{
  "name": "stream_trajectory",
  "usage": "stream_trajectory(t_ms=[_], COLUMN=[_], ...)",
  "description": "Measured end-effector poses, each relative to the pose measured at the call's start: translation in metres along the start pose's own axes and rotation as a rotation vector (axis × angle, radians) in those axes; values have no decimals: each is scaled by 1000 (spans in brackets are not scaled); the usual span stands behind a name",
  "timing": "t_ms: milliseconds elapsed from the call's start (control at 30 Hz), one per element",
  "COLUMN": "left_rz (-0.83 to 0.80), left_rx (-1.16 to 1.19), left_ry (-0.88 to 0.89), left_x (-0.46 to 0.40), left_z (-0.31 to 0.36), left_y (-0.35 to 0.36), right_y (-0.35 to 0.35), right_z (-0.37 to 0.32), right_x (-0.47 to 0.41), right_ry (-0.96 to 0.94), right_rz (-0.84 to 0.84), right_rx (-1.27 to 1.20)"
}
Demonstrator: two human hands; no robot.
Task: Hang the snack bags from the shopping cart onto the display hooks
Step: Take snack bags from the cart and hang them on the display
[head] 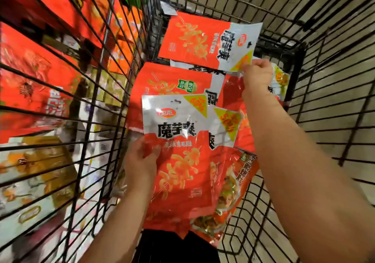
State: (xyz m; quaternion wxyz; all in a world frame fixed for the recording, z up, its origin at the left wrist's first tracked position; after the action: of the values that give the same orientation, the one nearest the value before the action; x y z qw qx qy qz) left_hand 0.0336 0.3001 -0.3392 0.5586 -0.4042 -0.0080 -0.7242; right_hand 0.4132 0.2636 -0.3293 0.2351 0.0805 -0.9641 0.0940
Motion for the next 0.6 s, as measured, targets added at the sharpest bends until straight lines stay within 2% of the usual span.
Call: stream_trajectory(t_ms=[167,267,433,467,533,567,600], left_rz=[-37,-48,-77,-144,-378,-486,-492], left_rx=[-50,-202,-408,-331,-132,-123,-54], left_ry=[-65,-57,-17,-46,-123,-34,47], left_x=[3,4,13,16,23,19,15], left_z=[4,6,24,27,19,16,13], left_y=[3,0,-6,-7,-4,-5,-14], right_y=[-22,-40,-59,-61,-66,-69,-73], right_z=[-36,-61,-125,-133,-143,-148,-151], right_x=[36,64,128,140,166,179,192], right_ry=[-20,-6,-129,-135,-109,-86,-60], right_rz=[-45,-90,-248,-277,-336,-360,-379], right_rx=[-353,-516,-522,-493,-416,-394,-390])
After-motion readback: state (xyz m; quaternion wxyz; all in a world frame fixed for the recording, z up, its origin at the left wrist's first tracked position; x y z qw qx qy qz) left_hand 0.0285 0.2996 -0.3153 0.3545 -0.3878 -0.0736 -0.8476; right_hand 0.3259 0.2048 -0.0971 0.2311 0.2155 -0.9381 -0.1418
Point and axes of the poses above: each hand's wrist, its own x-axis away from the middle knuckle, its own y-axis out of the palm, z = x × y, the point moved 9 cm from there along -x, towards the middle knuckle, and after that the axes turned 13 degrees about -x, right-handed, at the moved point
